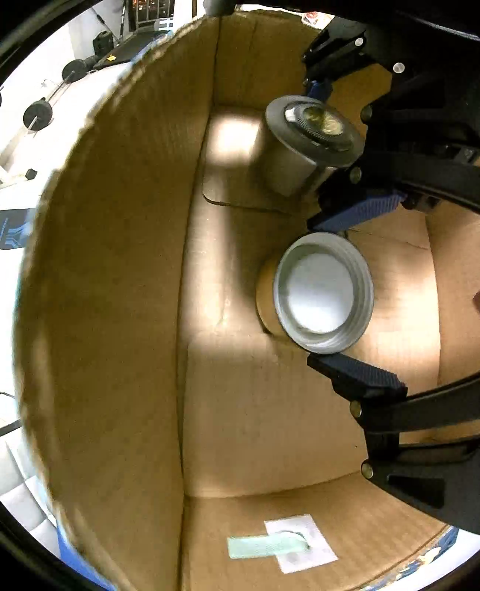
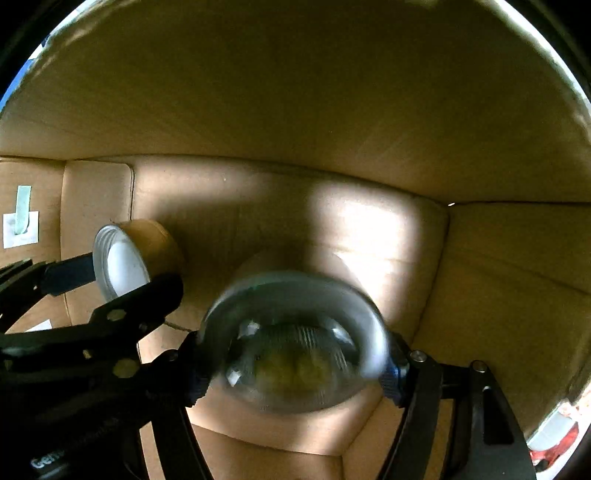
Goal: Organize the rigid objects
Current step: 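Carry both held tins into the cardboard box and open both grippers, then lift both grippers out of the box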
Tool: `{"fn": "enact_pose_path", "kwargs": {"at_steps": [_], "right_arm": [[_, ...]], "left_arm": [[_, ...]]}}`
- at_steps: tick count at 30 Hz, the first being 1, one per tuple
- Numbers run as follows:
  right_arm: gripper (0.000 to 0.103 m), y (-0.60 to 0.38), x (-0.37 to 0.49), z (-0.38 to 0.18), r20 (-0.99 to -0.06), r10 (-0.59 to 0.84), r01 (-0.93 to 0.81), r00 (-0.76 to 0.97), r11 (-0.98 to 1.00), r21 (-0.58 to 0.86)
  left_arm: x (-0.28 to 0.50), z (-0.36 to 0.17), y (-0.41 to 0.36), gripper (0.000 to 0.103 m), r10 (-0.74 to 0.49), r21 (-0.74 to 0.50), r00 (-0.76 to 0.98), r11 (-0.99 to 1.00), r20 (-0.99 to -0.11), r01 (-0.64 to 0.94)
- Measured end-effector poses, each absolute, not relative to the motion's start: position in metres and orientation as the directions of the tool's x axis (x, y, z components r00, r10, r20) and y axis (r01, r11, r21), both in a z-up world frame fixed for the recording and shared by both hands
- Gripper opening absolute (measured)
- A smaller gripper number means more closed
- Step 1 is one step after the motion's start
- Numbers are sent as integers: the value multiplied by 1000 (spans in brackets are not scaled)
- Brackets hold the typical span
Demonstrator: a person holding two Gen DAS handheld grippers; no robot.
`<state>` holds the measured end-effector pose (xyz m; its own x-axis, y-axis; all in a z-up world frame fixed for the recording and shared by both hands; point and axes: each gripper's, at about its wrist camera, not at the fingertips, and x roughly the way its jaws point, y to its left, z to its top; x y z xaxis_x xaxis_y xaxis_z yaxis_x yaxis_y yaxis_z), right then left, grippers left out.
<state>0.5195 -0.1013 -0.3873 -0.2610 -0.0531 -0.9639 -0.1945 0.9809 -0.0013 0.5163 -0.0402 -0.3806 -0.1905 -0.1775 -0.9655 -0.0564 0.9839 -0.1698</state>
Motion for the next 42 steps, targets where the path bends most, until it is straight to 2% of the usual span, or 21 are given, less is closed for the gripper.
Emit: {"fn": "enact_pose_path", "kwargs": {"at_steps": [2, 7, 11, 15, 24, 33, 42], "right_arm": [[82, -98, 520, -382, -964, -57, -196, -259, 981, -5], [85, -91, 519, -364, -967, -83, -209, -241, 977, -32], [99, -89, 507, -343, -974, -81, -194, -212, 980, -39], [103, -90, 493, -320, -985, -65, -151, -162, 988, -40], [103, -95, 432, -267, -999, -16, -91, -34, 996, -13], [103, -99, 347, -202, -992, -16, -73, 124, 997, -25], [103, -102, 301, -142, -974, 27, -68, 224, 998, 12]], "left_arm": [[513, -371, -38, 64, -171, -164, -186, 985, -968, -51], [498, -336, -37, 75, -155, -153, -133, 988, -979, -22], [482, -309, -27, 88, -153, -150, -70, 988, -986, -41], [459, -282, -5, 103, -107, -110, 66, 993, -992, -44], [395, -236, 16, 103, -91, -103, 206, 994, -974, -47], [344, -196, -8, 103, -40, -50, 338, 999, -940, -21], [298, -155, -8, 103, -55, -63, 417, 998, -907, -7]]}}
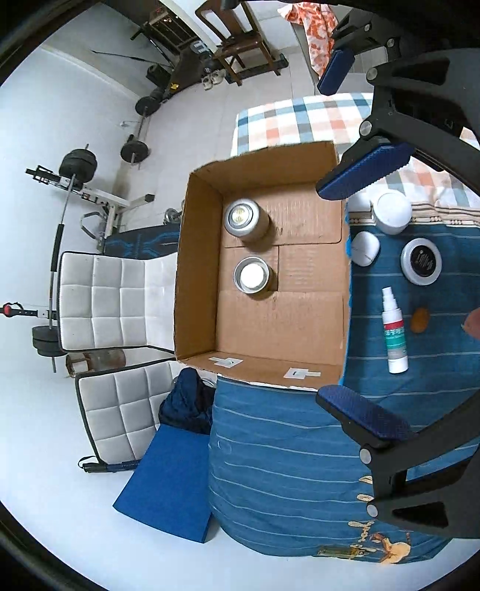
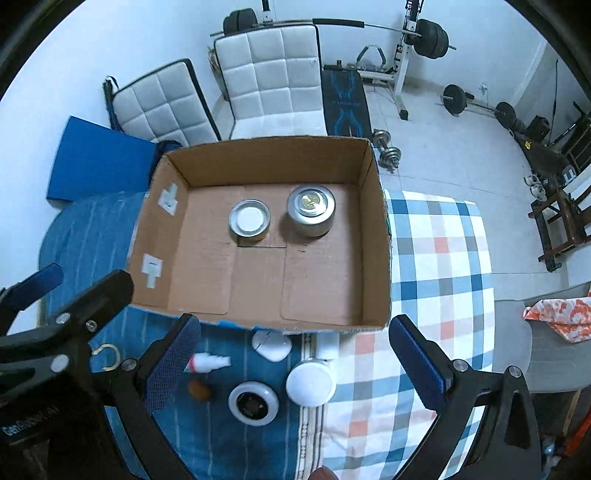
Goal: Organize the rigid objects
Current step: 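Lift both grippers out of the box, then grasp the black-lid jar with the left gripper while the right grasps the white round container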
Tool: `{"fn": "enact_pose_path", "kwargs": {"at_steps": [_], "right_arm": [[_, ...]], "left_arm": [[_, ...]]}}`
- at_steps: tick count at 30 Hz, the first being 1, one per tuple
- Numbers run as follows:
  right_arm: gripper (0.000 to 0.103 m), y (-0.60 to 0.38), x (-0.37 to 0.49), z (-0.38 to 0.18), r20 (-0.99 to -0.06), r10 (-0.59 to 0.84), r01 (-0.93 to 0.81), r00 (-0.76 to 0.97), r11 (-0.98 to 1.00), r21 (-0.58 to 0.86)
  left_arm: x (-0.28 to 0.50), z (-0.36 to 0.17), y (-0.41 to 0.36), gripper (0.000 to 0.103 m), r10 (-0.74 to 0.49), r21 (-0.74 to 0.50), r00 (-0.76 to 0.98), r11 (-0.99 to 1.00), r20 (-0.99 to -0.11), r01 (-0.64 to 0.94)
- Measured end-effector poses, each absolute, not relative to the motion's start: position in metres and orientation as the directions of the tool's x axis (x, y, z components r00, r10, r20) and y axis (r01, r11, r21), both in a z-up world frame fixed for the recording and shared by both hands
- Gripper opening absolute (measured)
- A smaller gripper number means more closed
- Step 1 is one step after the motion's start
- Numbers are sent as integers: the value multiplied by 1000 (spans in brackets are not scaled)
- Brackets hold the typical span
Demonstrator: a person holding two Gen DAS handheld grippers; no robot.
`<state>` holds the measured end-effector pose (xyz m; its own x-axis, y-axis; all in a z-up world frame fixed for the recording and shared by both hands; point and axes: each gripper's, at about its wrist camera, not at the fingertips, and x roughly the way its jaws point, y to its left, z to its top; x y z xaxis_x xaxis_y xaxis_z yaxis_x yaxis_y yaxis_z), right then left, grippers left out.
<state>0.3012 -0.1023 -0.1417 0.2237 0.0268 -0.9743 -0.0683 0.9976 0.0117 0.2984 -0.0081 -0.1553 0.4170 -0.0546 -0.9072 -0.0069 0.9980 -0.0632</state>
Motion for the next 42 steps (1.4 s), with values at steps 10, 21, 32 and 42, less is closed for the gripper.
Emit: {"fn": "enact_pose_path", "kwargs": {"at_steps": [10, 21, 32, 42], "right_arm": [[103, -113, 254, -169, -992, 37, -79, 117, 997, 28], [103, -137, 237, -307, -992, -26, -39, -121, 999, -21], [72, -139, 237, -355, -985, 44, 8, -168, 999, 43], [71, -187, 199, -348, -965, -23, 37, -260, 999, -34]], "left_arm": [[263, -216, 15, 103, 4, -3, 289, 1000, -957, -24], [253, -351, 9, 102, 101, 106, 48, 987, -994, 117], [237, -385, -30, 102, 24, 18, -52, 994, -998, 108], [235, -393, -85, 102, -37, -52, -107, 989, -994, 136]]}}
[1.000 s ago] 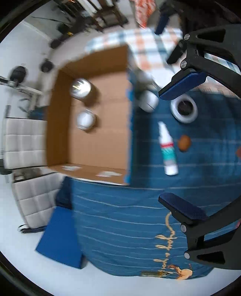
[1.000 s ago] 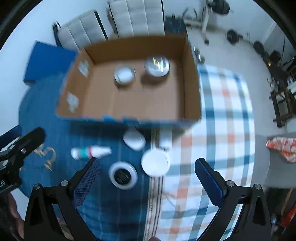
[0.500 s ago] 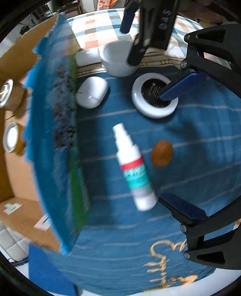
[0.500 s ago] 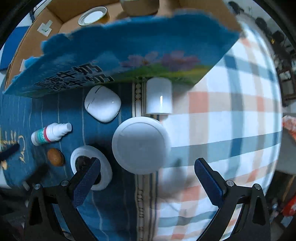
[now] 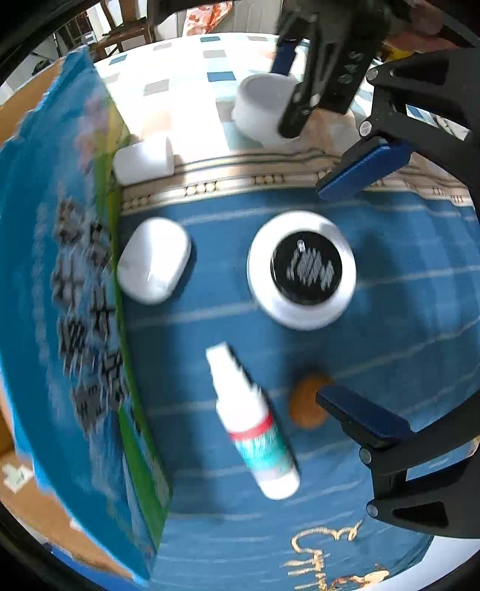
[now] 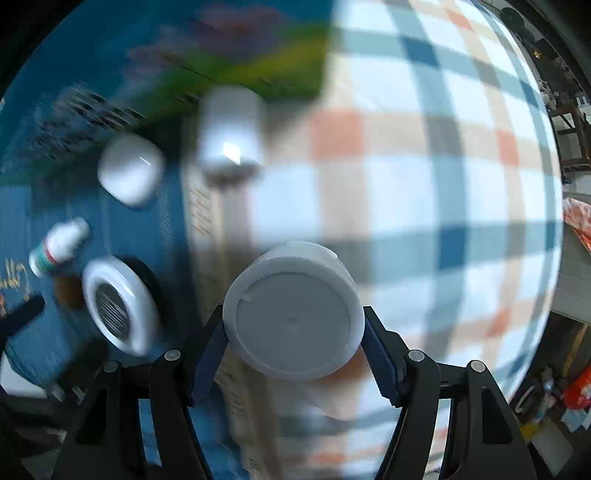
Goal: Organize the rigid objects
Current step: 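Grasp the black-lid jar with the left gripper while the right grasps the white round container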
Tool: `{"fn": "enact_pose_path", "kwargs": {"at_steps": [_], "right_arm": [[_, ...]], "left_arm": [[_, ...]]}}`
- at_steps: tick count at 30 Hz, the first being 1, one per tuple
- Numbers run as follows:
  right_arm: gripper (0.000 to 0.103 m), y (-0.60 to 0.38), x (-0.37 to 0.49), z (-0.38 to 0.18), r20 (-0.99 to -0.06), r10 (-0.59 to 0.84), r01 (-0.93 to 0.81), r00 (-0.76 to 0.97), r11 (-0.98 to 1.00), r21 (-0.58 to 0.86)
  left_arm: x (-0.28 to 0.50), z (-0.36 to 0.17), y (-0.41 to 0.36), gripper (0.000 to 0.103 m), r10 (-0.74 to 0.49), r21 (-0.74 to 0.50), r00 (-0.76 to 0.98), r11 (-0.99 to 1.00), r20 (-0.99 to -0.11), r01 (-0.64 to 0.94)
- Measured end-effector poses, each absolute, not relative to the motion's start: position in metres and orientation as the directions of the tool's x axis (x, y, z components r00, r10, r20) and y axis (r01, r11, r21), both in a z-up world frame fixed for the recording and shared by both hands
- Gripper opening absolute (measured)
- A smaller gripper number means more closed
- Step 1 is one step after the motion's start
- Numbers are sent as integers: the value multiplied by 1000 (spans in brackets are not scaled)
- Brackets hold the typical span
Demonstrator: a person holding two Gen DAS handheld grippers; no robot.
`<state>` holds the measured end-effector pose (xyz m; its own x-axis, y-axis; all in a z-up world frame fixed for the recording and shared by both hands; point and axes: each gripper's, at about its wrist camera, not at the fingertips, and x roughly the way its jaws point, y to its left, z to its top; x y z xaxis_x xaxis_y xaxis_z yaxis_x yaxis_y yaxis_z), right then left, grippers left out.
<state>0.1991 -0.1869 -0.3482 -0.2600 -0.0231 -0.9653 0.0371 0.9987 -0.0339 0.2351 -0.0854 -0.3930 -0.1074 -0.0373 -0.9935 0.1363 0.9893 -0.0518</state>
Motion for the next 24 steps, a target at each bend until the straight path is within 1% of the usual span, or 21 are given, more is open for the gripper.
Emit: {"fn": "enact_pose_path", "kwargs": {"at_steps": [4, 5, 6, 7, 13, 16, 18, 20, 22, 23, 24], "right_arm": [[72, -212, 184, -347, -961, 25, 119, -275, 993, -9], [72, -214, 182, -348, -960, 46, 138, -276, 990, 8], [72, -215, 181, -350, -958, 62, 151, -281, 988, 20], [72, -216, 180, -351, -956, 71, 163, -284, 986, 25], [71, -217, 183, -368, -958, 53, 197, -283, 980, -4], [71, -212, 188, -372, -958, 17, 184, -287, 982, -38], [71, -204, 191, -374, -955, -11, 172, -295, 983, -64], [71, -192, 189, -375, -954, -32, 166, -299, 982, -85], [71, -185, 192, -373, -952, -32, 169, -304, 982, -87], [70, -183, 192, -373, -952, -33, 171, -305, 981, -89], [70, -184, 190, -375, -952, -34, 171, -304, 981, -90]], "left_arm": [[243, -417, -106, 102, 11, -11, -155, 990, -988, 141], [243, -423, -109, 93, 21, -3, -163, 990, -986, 142], [245, -429, -111, 80, 32, 8, -173, 990, -984, 139], [246, -435, -112, 75, 32, 7, -189, 991, -981, 131], [241, -442, -101, 74, 5, -13, -172, 995, -985, 100], [239, -445, -104, 82, 2, -16, -171, 995, -985, 99], [230, -448, -95, 82, 19, -1, -172, 994, -985, 113], [230, -448, -93, 82, 12, -3, -175, 996, -984, 89], [230, -445, -94, 79, 20, 5, -166, 996, -986, 87], [231, -443, -94, 73, 19, 6, -157, 997, -987, 83], [231, -440, -95, 73, 18, 5, -153, 997, -988, 83]]}}
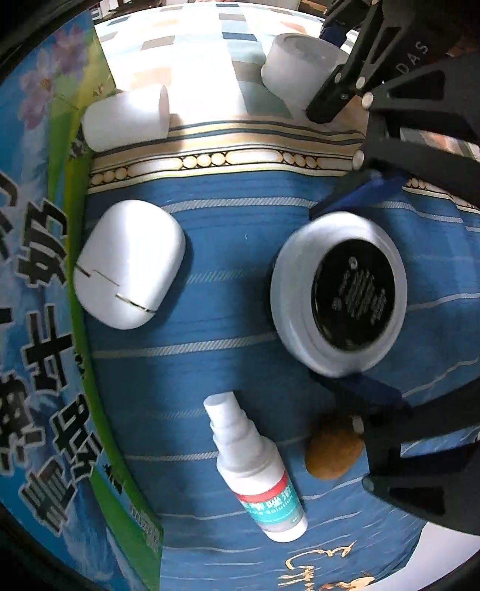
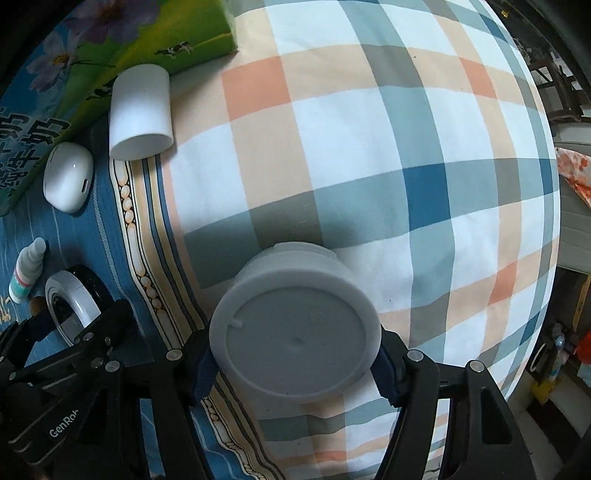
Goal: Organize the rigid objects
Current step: 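Carry both held containers into the box and open both grippers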
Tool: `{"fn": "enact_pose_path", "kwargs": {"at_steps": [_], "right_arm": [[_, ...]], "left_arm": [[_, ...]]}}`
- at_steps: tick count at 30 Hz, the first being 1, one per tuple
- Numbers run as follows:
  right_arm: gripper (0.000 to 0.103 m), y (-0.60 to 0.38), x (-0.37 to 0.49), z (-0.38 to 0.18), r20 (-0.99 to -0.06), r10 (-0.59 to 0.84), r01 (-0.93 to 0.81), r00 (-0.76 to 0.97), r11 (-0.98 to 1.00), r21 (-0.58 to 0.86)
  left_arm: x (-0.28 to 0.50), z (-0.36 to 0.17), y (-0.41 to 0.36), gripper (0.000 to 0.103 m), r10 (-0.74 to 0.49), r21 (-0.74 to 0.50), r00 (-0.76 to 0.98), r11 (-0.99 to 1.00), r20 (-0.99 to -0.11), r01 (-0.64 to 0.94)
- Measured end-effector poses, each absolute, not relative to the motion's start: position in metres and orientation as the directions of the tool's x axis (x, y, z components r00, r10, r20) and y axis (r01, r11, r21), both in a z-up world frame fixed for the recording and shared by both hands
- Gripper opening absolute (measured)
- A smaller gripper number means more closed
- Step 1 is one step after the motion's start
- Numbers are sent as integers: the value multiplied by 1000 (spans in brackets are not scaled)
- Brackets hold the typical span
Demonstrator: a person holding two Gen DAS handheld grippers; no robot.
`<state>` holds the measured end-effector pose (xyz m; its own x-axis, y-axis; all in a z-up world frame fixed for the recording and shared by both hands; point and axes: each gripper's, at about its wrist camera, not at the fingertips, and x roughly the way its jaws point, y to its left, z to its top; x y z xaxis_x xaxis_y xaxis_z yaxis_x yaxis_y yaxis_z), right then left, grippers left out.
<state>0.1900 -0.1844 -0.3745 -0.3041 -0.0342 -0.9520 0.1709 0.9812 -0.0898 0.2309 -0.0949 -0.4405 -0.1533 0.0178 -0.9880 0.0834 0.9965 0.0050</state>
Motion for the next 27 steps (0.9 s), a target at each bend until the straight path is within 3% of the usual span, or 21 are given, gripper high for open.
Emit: {"fn": "enact_pose_path", "kwargs": {"at_steps": [10, 27], "right_arm": [[69, -195, 180, -352, -961, -7, 138, -278, 989, -47], [69, -149, 175, -217, -998, 33, -27, -62, 999, 35]], "left_arm": [[205, -399, -70, 73, -8, -13, -108, 999, -994, 42], [183, -236, -43, 73, -87, -85, 158, 996, -984, 16]]}}
